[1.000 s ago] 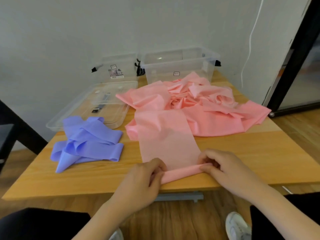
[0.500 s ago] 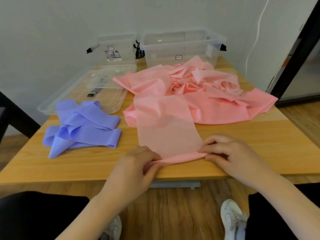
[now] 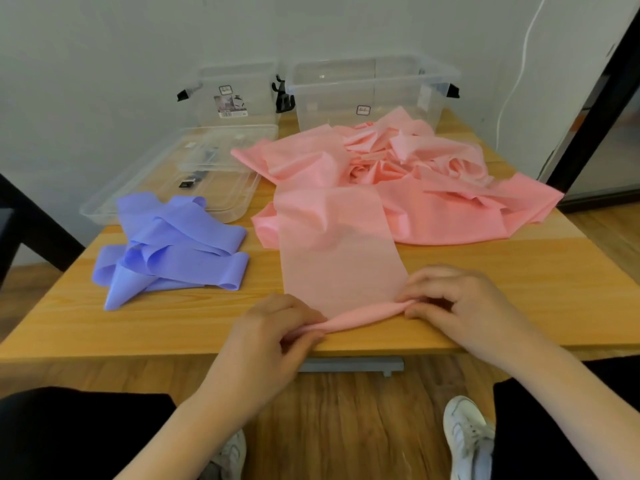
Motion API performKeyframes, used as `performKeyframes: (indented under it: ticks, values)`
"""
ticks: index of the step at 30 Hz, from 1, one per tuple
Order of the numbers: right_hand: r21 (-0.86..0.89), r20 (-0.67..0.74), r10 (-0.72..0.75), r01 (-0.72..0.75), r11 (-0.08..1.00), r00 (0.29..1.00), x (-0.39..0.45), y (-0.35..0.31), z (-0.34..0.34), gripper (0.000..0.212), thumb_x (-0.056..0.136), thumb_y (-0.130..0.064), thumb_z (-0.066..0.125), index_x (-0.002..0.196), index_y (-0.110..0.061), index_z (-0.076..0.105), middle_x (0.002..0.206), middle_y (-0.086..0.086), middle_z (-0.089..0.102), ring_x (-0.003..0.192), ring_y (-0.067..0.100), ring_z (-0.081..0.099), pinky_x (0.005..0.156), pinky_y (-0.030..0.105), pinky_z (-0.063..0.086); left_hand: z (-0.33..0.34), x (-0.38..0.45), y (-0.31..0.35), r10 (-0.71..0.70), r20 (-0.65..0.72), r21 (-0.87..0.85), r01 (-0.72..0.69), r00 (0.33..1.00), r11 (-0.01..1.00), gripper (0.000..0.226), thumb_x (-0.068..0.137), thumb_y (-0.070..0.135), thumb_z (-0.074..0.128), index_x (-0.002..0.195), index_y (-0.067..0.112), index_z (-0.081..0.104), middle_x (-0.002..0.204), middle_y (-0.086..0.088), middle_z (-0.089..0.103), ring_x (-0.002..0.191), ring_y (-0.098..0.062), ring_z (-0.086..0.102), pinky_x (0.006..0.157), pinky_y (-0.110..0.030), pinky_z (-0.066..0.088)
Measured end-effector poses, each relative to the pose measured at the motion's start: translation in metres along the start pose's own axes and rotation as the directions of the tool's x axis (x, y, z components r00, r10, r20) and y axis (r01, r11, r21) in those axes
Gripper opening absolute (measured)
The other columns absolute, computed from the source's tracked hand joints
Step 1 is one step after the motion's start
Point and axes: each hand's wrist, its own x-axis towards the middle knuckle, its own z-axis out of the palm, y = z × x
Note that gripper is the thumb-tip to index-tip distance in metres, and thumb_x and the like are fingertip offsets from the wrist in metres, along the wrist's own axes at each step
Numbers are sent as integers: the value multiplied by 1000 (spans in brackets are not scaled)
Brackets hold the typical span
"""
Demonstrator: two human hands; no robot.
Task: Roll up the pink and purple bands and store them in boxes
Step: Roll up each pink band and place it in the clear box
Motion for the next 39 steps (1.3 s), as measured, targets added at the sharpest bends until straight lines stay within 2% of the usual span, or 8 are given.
performKeyframes:
  ticks: [5,10,13,18,24,28,34,39]
  values:
    - [33,-54,94,-93,995,994,4,-4,5,22,86,-13,61,82,-34,65,84,-21,63,89,-10,53,75,2,35,0,1,4,-130,-110,-115,117,985,986,34,83,22,53,115,32,58,86,30,60,83,17,55,71,2,37]
    - [-93,-148,135,-149,984,980,8,-8,14,20,81,-21,66,72,-32,52,65,-8,54,65,5,51,61,14,38,5,4,4,-124,-184,-16,123,975,992,31,82,8,60,110,20,60,89,22,54,70,3,51,63,-1,37]
    - [-162,-167,84,-111,981,982,10,-5,13,22,74,-20,73,69,-25,52,71,-11,49,71,4,47,62,15,35,4,7,3,-95,-169,-2,96,981,995,16,81,23,57,91,17,68,88,17,54,68,1,51,62,-1,36]
    - [-217,15,-87,88,972,996,11,3,1,19,71,-44,68,73,-26,69,81,-21,56,84,0,45,78,17,34,0,7,-3,10,-8,69,-9,1000,998,37,75,52,56,86,22,74,91,14,60,82,1,47,73,-6,37]
    - [-97,-19,-32,30,995,999,8,5,0,14,81,-11,67,86,-22,74,84,-18,62,90,-3,53,78,6,36,-2,9,-5,-36,-61,-47,33,998,998,29,84,35,51,95,20,72,87,23,61,86,12,55,75,-1,38]
    - [-51,-119,86,-92,994,989,10,0,8,18,84,-16,64,82,-34,63,81,-19,61,81,-5,54,72,5,37,3,12,-3,-64,-118,-20,62,991,998,22,84,23,52,97,18,70,90,22,60,88,15,52,76,1,36]
    - [-167,-167,66,-94,981,984,13,1,8,6,75,-20,73,79,-24,71,81,-12,54,81,3,50,72,7,35,-1,14,-9,-42,0,94,42,999,995,43,77,50,50,102,24,72,93,14,52,88,1,44,82,1,29]
    - [-188,-33,4,-10,982,999,9,4,0,25,71,-18,76,96,-21,74,88,-15,60,90,-1,48,81,5,33,-3,15,-6,-92,-102,-43,88,991,995,23,84,18,62,105,20,71,86,25,58,87,15,52,75,2,34]
